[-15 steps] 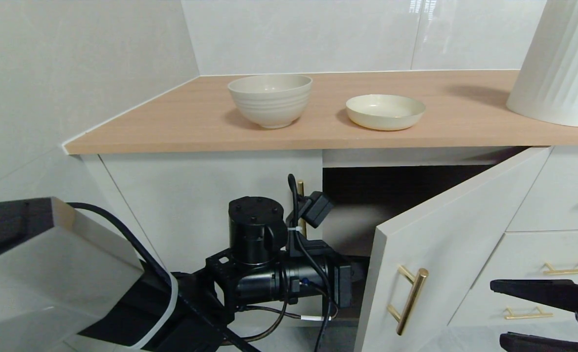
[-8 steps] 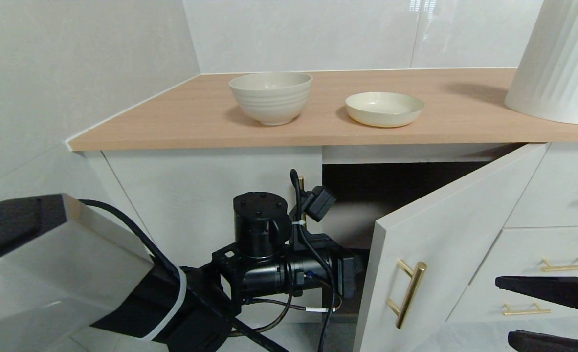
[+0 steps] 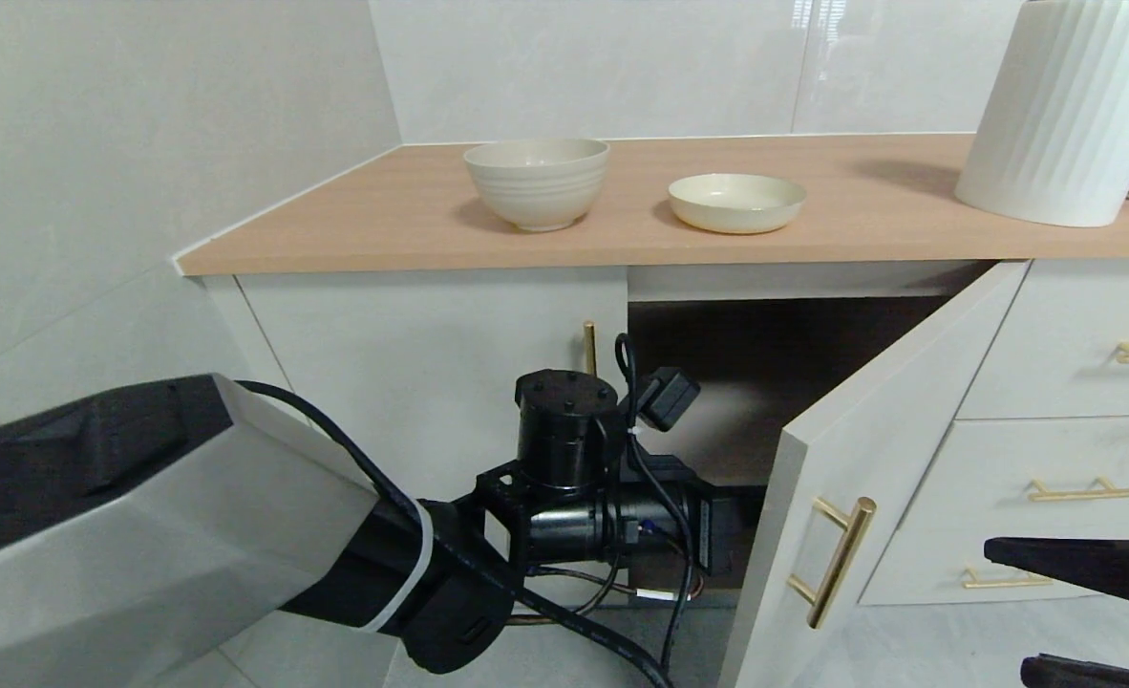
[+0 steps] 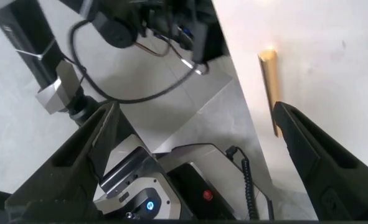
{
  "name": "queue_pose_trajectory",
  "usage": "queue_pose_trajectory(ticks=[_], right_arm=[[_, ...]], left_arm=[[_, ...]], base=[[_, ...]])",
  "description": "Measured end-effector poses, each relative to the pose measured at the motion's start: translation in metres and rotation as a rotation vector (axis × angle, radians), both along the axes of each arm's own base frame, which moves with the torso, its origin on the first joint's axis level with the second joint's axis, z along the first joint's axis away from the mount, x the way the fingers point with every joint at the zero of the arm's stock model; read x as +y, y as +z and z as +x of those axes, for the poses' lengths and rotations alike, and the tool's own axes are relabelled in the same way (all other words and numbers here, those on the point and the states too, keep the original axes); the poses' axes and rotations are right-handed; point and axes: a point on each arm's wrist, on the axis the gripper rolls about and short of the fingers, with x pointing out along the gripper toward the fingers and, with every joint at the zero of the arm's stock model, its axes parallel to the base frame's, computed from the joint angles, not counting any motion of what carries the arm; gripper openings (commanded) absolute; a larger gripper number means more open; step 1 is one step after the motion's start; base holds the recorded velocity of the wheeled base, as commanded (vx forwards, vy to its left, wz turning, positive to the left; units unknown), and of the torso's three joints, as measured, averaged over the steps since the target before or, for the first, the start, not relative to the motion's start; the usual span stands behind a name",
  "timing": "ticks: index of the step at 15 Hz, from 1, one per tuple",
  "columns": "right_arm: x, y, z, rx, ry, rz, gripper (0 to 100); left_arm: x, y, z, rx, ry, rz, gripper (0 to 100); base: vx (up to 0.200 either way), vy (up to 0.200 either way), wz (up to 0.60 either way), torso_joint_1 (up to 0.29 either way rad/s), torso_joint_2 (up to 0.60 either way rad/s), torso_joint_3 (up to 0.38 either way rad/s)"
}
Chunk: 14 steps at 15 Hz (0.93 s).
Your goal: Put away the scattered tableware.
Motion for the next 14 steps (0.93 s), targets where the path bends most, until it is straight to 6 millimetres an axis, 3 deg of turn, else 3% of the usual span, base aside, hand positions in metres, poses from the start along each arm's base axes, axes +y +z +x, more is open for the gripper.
queue_pose_trajectory(ticks=[6,14], right_arm=[[-0.004,0.000,-0.008,-0.022,-0.003,0.012,100],[-0.011,0.007,-0.021,-0.083,0.022,0.050,100]], left_arm=[[-0.003,0.001,0.001,0.008,0.002,0.008,0],[-0.028,0.008,-0.001,0.028,-0.045,0.030,0]], base=[[-0.167,0.000,0.00,0.004,0.00,0.003],[0.000,0.000,0.00,0.000,0.00,0.000]])
